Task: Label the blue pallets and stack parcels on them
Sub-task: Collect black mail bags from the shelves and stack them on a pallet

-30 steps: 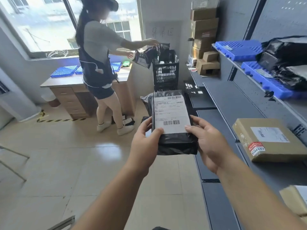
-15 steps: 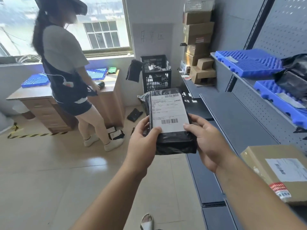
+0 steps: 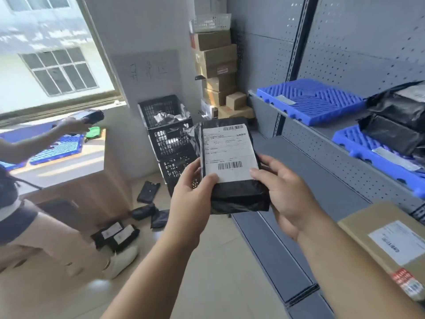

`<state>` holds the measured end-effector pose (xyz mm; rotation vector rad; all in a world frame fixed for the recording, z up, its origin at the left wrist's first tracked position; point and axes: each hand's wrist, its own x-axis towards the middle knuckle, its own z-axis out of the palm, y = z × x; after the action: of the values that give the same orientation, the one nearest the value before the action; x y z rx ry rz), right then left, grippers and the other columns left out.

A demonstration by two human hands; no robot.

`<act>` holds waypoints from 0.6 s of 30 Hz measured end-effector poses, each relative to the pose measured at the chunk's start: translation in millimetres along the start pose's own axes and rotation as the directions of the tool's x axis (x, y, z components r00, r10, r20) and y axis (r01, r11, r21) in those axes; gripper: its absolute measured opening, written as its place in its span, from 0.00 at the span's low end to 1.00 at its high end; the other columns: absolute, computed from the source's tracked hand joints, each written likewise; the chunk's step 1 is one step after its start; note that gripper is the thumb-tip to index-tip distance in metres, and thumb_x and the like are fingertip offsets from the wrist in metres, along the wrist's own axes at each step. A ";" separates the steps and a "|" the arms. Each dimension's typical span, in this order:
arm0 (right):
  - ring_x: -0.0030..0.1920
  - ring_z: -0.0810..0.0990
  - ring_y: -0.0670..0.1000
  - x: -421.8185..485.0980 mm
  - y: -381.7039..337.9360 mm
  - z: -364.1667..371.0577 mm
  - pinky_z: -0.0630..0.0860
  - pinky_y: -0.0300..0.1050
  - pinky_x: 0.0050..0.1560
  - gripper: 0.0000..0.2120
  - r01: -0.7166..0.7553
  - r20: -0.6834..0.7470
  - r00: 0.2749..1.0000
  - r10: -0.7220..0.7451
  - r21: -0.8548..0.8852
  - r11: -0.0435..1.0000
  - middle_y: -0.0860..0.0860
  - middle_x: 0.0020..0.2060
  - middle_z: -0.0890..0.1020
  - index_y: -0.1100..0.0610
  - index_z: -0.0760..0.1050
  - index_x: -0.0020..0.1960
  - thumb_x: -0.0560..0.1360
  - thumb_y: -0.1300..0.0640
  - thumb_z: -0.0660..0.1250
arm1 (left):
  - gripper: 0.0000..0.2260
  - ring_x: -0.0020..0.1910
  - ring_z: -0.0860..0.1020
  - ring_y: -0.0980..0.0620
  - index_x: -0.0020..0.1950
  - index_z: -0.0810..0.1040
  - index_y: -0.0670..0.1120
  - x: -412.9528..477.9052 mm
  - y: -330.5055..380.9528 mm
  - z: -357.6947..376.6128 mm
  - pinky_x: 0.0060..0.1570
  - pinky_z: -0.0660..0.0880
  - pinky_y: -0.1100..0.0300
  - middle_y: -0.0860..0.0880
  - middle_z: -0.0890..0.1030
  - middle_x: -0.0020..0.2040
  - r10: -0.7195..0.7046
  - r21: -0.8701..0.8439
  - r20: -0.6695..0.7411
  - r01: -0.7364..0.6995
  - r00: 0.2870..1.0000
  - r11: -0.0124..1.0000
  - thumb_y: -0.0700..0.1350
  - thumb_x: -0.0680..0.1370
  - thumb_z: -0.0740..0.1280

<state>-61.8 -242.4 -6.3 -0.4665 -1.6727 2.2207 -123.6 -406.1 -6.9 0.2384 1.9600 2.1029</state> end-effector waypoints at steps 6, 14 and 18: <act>0.54 0.86 0.50 28.0 -31.1 -38.0 0.82 0.41 0.45 0.17 0.120 -0.133 0.984 -0.122 -0.022 0.993 0.48 0.55 0.87 0.47 0.81 0.61 0.73 0.55 0.69 | 0.20 0.56 0.85 0.51 0.64 0.80 0.63 49.4 21.2 52.1 0.55 0.83 0.47 0.58 0.85 0.59 0.023 -0.023 0.163 -0.020 0.986 1.000 0.51 0.72 0.70; 0.55 0.85 0.50 30.4 -102.6 -107.9 0.79 0.58 0.61 0.14 0.272 -0.360 0.876 -0.320 -0.179 0.946 0.47 0.54 0.87 0.48 0.80 0.58 0.73 0.50 0.70 | 0.20 0.51 0.87 0.53 0.64 0.79 0.62 81.2 60.3 160.8 0.47 0.84 0.54 0.59 0.85 0.59 0.141 -0.078 0.370 -0.121 0.918 0.990 0.50 0.73 0.69; 0.56 0.85 0.49 23.8 -130.5 -139.2 0.78 0.57 0.63 0.16 0.329 -0.416 0.815 -0.403 -0.241 0.913 0.47 0.53 0.87 0.50 0.80 0.60 0.73 0.52 0.69 | 0.22 0.53 0.86 0.56 0.68 0.78 0.59 89.8 69.6 212.0 0.48 0.83 0.58 0.59 0.85 0.61 0.197 -0.121 0.449 -0.159 0.872 0.980 0.50 0.73 0.69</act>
<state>-14.0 -78.2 81.6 -0.5935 -1.5271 1.5550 -152.7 -181.5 74.1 0.8487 1.6169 1.9873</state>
